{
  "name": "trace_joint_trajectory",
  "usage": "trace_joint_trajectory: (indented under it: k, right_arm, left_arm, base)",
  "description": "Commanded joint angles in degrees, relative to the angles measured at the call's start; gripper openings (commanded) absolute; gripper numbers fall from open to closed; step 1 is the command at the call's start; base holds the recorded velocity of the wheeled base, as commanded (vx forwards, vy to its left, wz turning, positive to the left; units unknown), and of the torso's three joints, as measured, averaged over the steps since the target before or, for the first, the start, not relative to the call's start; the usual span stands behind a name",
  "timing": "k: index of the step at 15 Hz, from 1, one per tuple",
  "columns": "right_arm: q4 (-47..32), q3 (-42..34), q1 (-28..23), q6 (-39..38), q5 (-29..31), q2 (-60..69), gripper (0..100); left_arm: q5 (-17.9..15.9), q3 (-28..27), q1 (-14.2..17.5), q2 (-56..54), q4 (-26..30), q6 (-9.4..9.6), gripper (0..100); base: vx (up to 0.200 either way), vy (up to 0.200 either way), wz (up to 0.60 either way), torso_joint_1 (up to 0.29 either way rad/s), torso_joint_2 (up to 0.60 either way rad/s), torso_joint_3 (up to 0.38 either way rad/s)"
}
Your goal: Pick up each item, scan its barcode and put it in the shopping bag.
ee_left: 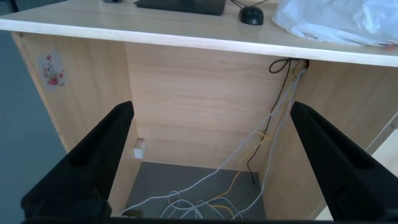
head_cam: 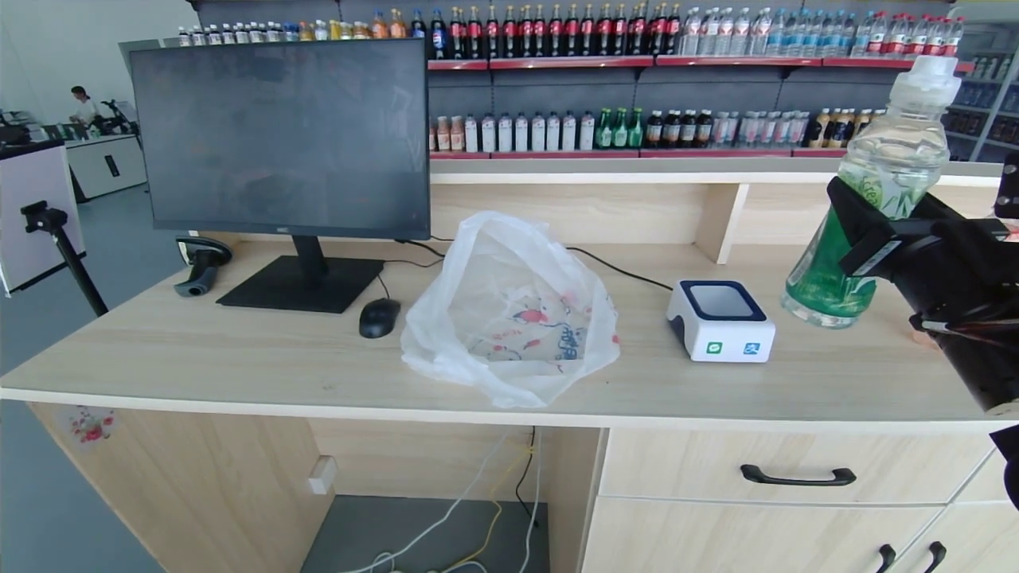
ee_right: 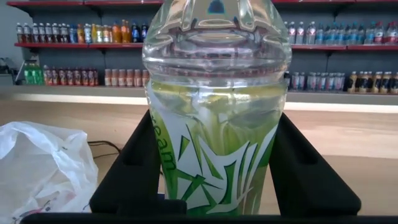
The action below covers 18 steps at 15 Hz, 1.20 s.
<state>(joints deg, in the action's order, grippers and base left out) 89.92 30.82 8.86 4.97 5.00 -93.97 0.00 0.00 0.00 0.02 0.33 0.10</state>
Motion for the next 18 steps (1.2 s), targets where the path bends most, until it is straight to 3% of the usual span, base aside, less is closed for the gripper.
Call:
trace_joint_trajectory:
  k: [1,4,12,18]
  right_arm:
    - [0.1,0.4,0.0,0.0,0.0,0.0,0]
    - [0.1,0.6,0.1,0.0,0.0,0.1,0]
    - [0.1,0.3,0.1,0.1,0.0,0.4,0]
    - [0.1,0.3,0.9,0.0,-0.1,-0.4,0]
  left_arm:
    - [0.0,0.0,0.0,0.0,-0.1,-0.01,100]
    - [0.0,0.0,0.0,0.0,-0.2,-0.01,100]
    - [0.0,0.0,0.0,0.0,-0.2,-0.10,100]
    - [0.0,0.0,0.0,0.0,-0.2,-0.19,100]
  base:
    - [0.000,0.000,0.00,0.000,0.00,0.000]
    - [0.000,0.000,0.00,0.000,0.00,0.000]
    - [0.000,0.000,0.60,0.004,0.00,0.000]
    - [0.000,0.000,0.00,0.000,0.00,0.000]
